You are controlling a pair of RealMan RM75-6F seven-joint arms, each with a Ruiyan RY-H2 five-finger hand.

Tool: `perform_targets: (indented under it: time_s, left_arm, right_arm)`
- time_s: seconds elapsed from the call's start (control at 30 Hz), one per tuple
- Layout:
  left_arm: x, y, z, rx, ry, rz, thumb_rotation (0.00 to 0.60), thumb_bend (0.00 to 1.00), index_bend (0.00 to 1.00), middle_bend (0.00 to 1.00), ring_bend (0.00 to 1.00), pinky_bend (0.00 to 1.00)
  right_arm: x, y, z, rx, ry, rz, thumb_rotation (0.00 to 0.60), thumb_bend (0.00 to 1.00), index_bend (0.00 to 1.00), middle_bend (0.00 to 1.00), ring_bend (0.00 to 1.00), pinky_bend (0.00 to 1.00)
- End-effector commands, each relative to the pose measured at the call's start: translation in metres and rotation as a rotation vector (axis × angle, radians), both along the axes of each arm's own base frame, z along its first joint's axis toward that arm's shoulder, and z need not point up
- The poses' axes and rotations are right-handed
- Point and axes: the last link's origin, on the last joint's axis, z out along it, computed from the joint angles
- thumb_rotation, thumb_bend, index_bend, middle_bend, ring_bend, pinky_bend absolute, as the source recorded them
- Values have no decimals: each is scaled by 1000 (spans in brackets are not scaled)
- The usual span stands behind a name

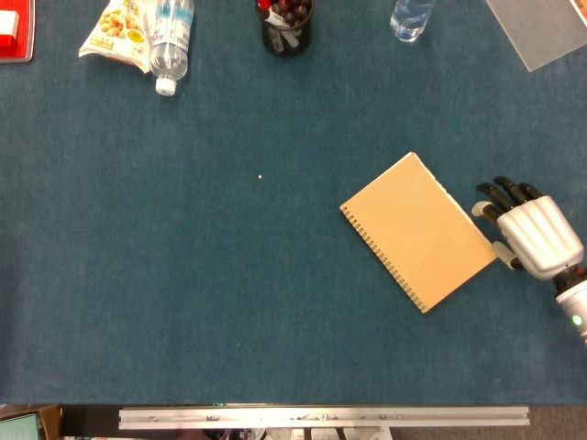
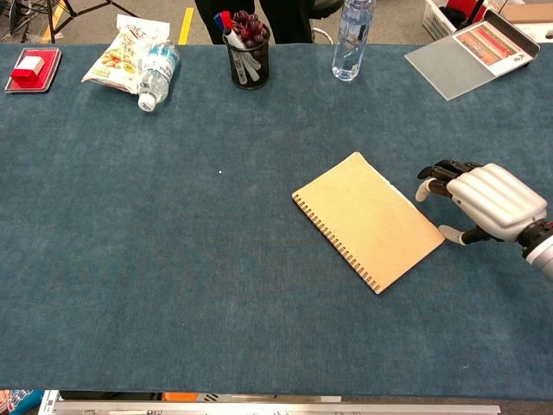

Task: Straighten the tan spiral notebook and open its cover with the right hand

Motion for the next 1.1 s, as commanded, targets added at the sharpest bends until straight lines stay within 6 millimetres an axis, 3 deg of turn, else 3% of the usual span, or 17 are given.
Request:
perform_targets:
  time_s: [0.03, 1.1]
  left_arm:
    - [0, 0, 0, 0, -1, 1, 600, 358, 254, 60, 108, 279]
    - [-1, 1, 0, -5, 0, 6, 600, 357, 254, 60, 108, 279]
  right_arm:
    - [2, 2, -1, 11, -14, 0, 600, 231, 361, 211, 152, 283]
    - [31, 28, -16, 146, -120, 55, 600, 231, 361, 211, 152, 283]
